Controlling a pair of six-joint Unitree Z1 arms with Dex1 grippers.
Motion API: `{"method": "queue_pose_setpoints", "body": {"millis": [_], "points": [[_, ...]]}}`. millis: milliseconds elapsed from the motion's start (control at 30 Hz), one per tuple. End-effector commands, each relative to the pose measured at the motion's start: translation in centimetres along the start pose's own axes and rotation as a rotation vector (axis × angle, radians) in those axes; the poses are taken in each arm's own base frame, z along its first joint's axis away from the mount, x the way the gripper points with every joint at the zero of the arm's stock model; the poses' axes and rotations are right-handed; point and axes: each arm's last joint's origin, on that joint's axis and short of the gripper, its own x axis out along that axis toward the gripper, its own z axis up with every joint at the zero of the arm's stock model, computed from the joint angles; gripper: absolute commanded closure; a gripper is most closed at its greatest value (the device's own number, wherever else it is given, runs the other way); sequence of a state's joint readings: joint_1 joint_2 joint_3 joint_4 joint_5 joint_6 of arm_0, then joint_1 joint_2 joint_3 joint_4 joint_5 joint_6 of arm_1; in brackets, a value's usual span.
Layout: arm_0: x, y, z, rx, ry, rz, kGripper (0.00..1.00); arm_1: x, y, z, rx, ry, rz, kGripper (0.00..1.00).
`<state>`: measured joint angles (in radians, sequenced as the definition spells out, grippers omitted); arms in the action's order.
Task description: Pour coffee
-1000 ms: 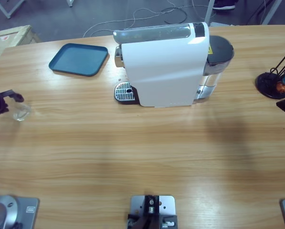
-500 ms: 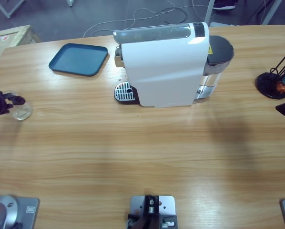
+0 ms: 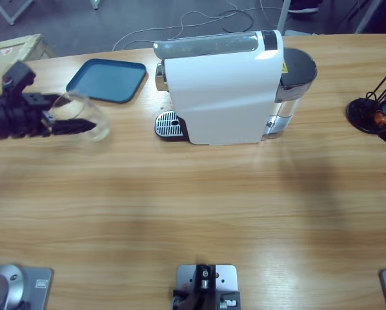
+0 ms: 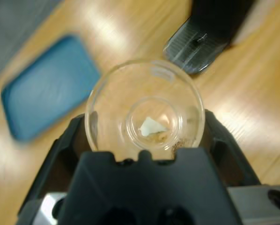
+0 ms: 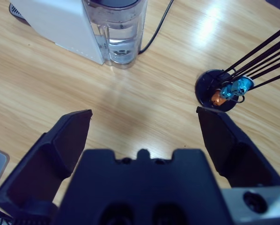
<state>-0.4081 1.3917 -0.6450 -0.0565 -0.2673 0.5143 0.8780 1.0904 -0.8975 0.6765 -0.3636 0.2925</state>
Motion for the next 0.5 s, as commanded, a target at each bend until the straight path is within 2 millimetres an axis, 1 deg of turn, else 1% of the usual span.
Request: {"method": "queue_pose_setpoints", "body": {"millis": [33,67,167,300,400,500], "points": [[8.5,3.1,2.4,0.173,-0.052,-0.223,1.000,-1.5,-0.7,-0.4,-0.015,-0.007,-0.015,0.000],[9.7,3.4,2.5,0.172,-0.051,-0.242,1.000,-1.6,-0.7,-0.3,-0.017,-0.006,-0.017,0.000],[11.7,3.5,2.9,0.178,-0.062,-0.277,1.000,-1.7,-0.7,-0.1,-0.017,-0.006,-0.023,0.000],[13.8,2.0,3.8,0.216,-0.063,-0.335,1.000,-1.2,-0.5,0.0,-0.023,0.006,-0.029,0.000],[14.8,1.0,4.0,0.234,-0.059,-0.366,1.000,-1.1,-0.4,0.1,-0.024,0.009,-0.033,0.000],[15.1,0.5,4.0,0.244,-0.055,-0.381,1.000,-1.0,-0.5,-0.1,-0.025,0.009,-0.038,0.000]]}}
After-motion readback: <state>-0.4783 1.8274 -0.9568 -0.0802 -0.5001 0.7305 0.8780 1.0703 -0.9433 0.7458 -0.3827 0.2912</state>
